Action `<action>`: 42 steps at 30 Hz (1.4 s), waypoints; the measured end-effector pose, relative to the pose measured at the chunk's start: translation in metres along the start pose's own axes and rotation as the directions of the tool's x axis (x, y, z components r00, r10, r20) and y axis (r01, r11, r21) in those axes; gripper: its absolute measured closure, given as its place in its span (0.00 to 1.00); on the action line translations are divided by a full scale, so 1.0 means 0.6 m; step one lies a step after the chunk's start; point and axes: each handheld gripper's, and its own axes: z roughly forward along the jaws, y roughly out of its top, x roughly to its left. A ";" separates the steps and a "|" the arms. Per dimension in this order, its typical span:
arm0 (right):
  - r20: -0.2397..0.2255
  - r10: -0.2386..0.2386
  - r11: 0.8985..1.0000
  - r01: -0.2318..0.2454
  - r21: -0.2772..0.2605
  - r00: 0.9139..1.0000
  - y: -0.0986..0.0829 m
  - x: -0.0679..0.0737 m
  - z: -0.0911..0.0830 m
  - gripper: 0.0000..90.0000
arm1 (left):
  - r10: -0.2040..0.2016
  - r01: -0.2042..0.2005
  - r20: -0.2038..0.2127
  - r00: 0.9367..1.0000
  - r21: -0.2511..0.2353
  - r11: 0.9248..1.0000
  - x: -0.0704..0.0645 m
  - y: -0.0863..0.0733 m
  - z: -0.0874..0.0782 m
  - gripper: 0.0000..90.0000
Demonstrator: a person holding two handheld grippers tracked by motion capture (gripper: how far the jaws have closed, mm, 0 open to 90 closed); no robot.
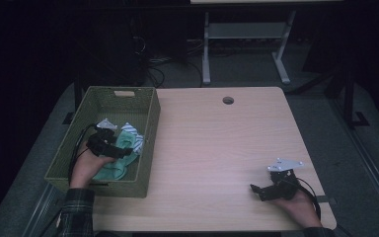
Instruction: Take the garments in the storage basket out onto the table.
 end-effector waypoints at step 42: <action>0.002 0.000 1.000 0.000 0.002 1.000 0.001 0.000 0.001 0.00 | -0.133 0.132 -0.008 0.991 0.219 0.967 0.011 -0.008 0.017 0.86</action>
